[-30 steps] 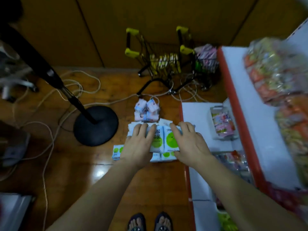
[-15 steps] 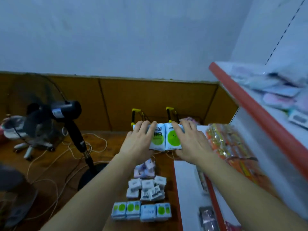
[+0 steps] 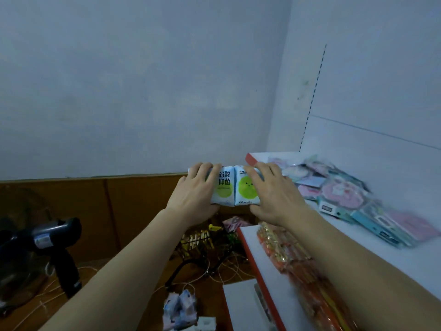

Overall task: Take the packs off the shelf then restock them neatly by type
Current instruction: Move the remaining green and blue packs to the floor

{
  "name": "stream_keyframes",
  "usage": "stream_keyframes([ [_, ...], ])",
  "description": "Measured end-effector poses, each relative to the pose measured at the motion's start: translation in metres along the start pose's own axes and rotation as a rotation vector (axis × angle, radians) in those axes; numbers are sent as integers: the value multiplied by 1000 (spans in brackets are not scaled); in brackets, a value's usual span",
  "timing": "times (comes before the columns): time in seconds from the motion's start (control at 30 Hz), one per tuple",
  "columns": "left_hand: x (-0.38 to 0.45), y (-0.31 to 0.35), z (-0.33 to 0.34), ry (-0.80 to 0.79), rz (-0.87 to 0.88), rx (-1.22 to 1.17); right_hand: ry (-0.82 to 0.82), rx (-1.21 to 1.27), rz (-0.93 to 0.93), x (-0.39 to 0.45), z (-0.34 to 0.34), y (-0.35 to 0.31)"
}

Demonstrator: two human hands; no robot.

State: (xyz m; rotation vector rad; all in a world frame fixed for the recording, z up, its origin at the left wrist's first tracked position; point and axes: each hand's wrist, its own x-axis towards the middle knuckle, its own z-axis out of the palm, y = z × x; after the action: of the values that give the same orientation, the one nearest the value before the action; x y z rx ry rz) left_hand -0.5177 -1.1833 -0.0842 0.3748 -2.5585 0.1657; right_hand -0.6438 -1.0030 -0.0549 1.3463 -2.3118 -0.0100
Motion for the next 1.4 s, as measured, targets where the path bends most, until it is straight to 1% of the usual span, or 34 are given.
stream_keyframes([
  [0.17,34,28,-23,38,171,-100,12,-88,154,-28,-42,22],
  [0.3,54,68,-36,75,337,-194,12,-168,315,-72,-76,38],
  [0.53,48,177,-60,137,608,-353,-48,-322,596,-185,-135,56],
  [0.7,23,267,-91,192,781,-520,-70,-441,776,-281,-185,57],
  [0.87,-28,364,-139,227,956,-635,-105,-547,948,-391,-241,42],
  [1.0,-88,443,-180,233,1109,-731,-149,-614,1092,-489,-288,16],
  [1.2,-197,545,-244,248,1330,-866,-228,-719,1295,-625,-352,-42],
  [1.4,-304,623,-305,233,1523,-991,-285,-790,1490,-736,-405,-107],
])
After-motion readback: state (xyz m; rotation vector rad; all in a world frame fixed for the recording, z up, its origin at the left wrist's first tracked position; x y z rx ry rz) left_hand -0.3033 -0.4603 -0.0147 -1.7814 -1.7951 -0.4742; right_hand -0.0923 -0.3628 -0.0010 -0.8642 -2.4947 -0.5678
